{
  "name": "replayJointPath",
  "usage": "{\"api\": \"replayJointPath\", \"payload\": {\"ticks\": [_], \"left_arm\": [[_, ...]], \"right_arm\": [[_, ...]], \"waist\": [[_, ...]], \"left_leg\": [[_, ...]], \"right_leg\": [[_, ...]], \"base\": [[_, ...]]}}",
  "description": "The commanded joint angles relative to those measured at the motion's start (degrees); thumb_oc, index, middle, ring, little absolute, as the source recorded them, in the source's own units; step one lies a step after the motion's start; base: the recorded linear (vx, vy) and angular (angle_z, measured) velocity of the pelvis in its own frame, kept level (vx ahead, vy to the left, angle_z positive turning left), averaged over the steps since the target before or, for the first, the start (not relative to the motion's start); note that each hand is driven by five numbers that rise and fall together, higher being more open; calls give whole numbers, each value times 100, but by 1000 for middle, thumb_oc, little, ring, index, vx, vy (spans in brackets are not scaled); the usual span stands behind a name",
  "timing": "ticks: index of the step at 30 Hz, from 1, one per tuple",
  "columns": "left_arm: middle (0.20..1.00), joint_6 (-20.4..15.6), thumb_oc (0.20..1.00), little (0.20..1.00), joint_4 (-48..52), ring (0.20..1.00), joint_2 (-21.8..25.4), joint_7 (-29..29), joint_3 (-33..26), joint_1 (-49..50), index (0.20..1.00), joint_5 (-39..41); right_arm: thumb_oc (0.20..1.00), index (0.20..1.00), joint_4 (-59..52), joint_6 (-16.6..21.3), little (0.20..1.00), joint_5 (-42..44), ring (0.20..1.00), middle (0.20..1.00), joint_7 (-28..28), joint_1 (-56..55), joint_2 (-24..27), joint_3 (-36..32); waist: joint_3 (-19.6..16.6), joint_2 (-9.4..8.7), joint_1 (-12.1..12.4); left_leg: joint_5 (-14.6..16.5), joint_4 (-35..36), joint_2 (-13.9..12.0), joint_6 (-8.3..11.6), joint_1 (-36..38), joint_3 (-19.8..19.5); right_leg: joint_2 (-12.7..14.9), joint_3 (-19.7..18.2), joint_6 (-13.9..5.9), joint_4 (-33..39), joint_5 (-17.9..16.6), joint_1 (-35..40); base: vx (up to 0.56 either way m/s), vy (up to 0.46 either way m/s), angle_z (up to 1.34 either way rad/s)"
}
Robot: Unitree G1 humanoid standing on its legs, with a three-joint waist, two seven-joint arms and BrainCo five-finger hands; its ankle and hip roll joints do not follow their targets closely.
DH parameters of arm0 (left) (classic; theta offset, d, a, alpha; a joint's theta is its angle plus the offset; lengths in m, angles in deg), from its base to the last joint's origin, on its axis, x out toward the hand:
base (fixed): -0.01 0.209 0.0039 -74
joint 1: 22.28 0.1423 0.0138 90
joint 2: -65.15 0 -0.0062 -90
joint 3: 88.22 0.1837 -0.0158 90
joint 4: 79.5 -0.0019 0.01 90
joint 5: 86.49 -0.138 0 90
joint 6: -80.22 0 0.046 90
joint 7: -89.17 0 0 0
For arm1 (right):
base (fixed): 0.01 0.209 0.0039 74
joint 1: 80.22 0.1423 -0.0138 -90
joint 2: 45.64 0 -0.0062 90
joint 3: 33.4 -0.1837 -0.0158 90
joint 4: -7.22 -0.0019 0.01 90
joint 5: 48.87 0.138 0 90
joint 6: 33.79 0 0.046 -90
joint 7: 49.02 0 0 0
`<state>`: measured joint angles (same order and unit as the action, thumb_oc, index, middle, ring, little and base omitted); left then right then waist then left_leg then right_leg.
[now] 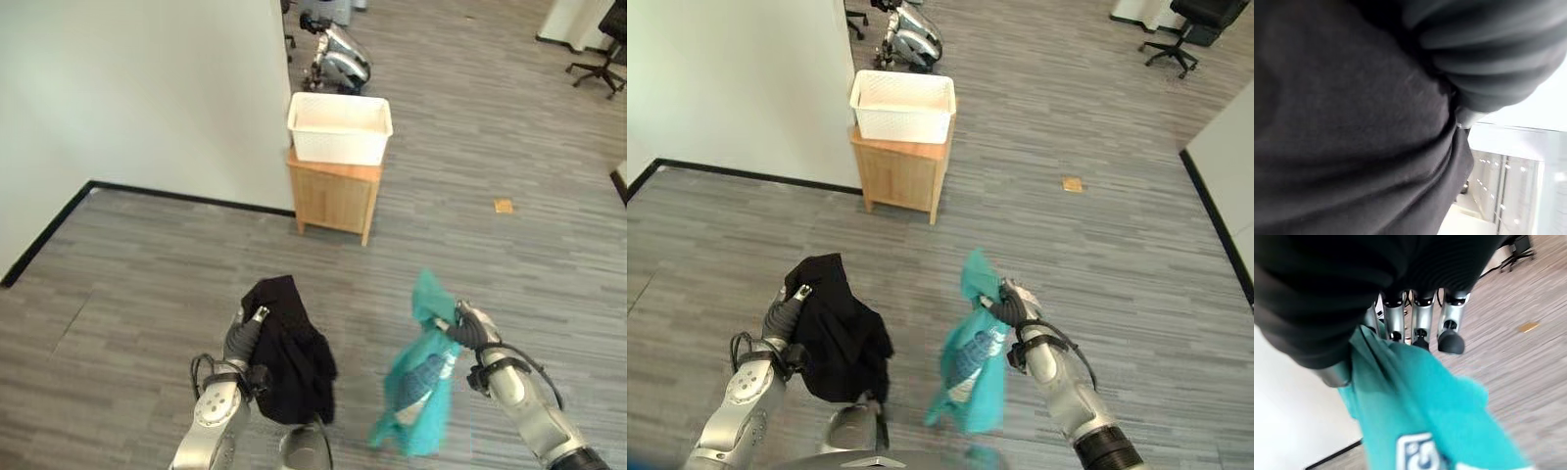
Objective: Pick up bed clothes into laundry basket.
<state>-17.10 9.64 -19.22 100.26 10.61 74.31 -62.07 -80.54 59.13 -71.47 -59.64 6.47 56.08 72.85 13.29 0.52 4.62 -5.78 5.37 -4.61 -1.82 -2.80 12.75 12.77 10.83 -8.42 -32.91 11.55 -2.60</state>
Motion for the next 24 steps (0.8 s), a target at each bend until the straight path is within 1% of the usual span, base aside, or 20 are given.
{"api": "replayJointPath", "payload": {"ticks": [1,3,4,6,8,9,10,11,12,13,14,15,17,18,19,20,21,22,23,24], "left_arm": [[200,-436,200,200,517,200,306,-114,-192,-65,200,-152],[200,-438,200,200,511,200,309,-194,-202,-66,200,-191],[200,-439,200,200,470,200,260,-199,-197,-66,200,-186],[200,-436,200,200,387,200,187,-250,-190,-76,200,-201],[200,-436,200,200,313,200,144,-280,-220,-52,200,-259],[200,-447,200,200,290,200,123,-338,-237,-44,200,-284],[200,-440,200,200,269,200,107,-376,-249,-17,200,-321],[200,-442,200,200,277,200,89,-420,-271,7,200,-350],[200,-430,200,200,300,200,76,-478,-268,-4,200,-411],[200,-398,200,200,318,200,41,-436,-224,-11,200,-500],[200,-424,200,200,311,200,-29,-421,-264,-22,200,-456],[200,-434,200,200,299,200,-54,-405,-257,-89,200,-422],[200,-447,200,200,354,200,-41,-361,-268,-214,200,-347],[200,-445,200,200,353,200,-35,-361,-266,-225,200,-346],[200,-440,200,200,359,200,-33,-327,-334,-208,200,-321],[200,-457,200,200,434,200,9,-259,-436,-187,200,-286],[200,-451,200,200,459,200,-11,-237,-479,-145,200,-262],[200,-454,200,200,460,200,-17,-196,-520,-106,200,-256],[200,-437,200,200,496,200,-8,-169,-550,-42,200,-279],[200,-432,200,200,502,200,-12,-167,-554,-45,200,-281]], "right_arm": [[200,200,-264,245,200,-90,200,200,-78,420,31,-420],[200,200,-286,245,200,-43,200,200,-21,315,35,-517],[200,200,-240,229,200,-20,200,200,-15,273,19,-526],[200,200,-165,174,200,-32,200,200,34,240,-45,-533],[200,200,-94,170,200,-46,200,200,53,239,-76,-507],[200,200,-87,176,200,-58,200,200,85,204,-79,-524],[200,200,-98,179,200,-86,200,200,110,162,-80,-546],[200,200,-122,202,200,-113,200,200,109,113,-82,-583],[200,200,-151,220,200,-127,200,200,76,27,-35,-713],[200,200,-187,210,200,-95,200,200,102,-134,-18,-821],[200,200,-254,208,200,-94,200,200,87,-253,5,-977],[200,200,-306,201,200,-127,200,200,27,-320,114,-1071],[200,200,-501,188,200,-112,200,200,-80,-252,248,-1248],[200,200,-510,183,200,-110,200,200,-75,-253,244,-1259],[200,200,-606,194,200,-121,200,200,-145,-176,333,-1336],[200,200,-1013,252,200,-154,200,200,-317,115,504,-1507],[200,200,-1246,269,200,-103,200,200,-364,235,555,-1593],[200,200,-1440,304,200,-90,200,200,-458,406,612,-1638],[200,200,-1677,339,200,-72,200,200,-523,619,677,-1686],[200,200,-1686,332,200,-70,200,200,-519,623,681,-1688]], "waist": [[17,-110,-120],[-6,-197,-295],[3,-235,-427],[39,-284,-602],[79,-262,-777],[55,-249,-877],[26,-230,-908],[-17,-244,-894],[-114,-251,-998],[-183,-139,-1153],[-217,-117,-1243],[-218,-32,-1253],[-99,-135,-1178],[-110,-158,-1194],[-58,-259,-1101],[16,-441,-958],[76,-405,-845],[78,-381,-762],[84,-370,-652],[86,-395,-644]], "left_leg": [[544,-37,-412,544,158,198],[838,-37,-282,624,371,-25],[1048,-37,-200,641,572,-176],[1314,-37,-48,633,925,-375],[1631,-37,59,612,1366,-476],[1824,-37,93,619,1607,-504],[1986,-37,124,619,1829,-531],[2133,-37,171,616,1997,-483],[2228,-37,171,625,2157,-436],[2157,-143,6,704,2296,-441],[1895,-543,-80,839,2203,-404],[1635,-1305,-253,1068,1981,-275],[716,-3500,-531,1548,973,-96],[701,-3548,-511,1543,902,-123],[562,-4408,-567,1614,504,-40],[518,-4955,-1068,1452,-15,293],[606,-4948,-1414,1372,-127,479],[719,-4604,-1609,1285,-232,545],[854,-4074,-1597,1152,-353,535],[818,-4022,-1560,1128,-330,572]], "right_leg": [[423,93,-187,1400,-1175,-189],[557,100,-205,2437,-1173,-295],[538,16,-288,3038,-1344,-299],[404,-98,-414,3602,-1671,-668],[134,22,-525,3747,-1875,-1117],[35,126,-548,3737,-1937,-1257],[-16,425,-520,3708,-2001,-1271],[6,885,-461,3698,-2075,-1165],[-14,1074,-418,3732,-2091,-1048],[-174,944,-308,3746,-1978,-935],[-207,939,-252,3767,-2062,-809],[-253,1095,-167,3790,-2071,-620],[-281,1166,78,3791,-1893,-165],[-253,1180,89,3791,-1915,-196],[-254,1167,191,3791,-1773,-15],[-248,1159,299,3791,-1512,270],[-354,1076,317,3791,-1401,411],[-427,1031,298,3791,-1282,549],[-486,904,261,3791,-1191,672],[-453,889,260,3791,-1212,657]], "base": [[424,-91,131],[508,-98,115],[573,-65,91],[590,-8,75],[620,45,77],[602,41,48],[576,-8,42],[545,-50,59],[586,-79,74],[578,-58,61],[550,-66,80],[461,-106,84],[299,-159,51],[164,-154,-3],[305,-142,-33],[424,-100,-69],[466,36,-81],[364,169,-93],[260,133,-82],[356,286,-87]]}}
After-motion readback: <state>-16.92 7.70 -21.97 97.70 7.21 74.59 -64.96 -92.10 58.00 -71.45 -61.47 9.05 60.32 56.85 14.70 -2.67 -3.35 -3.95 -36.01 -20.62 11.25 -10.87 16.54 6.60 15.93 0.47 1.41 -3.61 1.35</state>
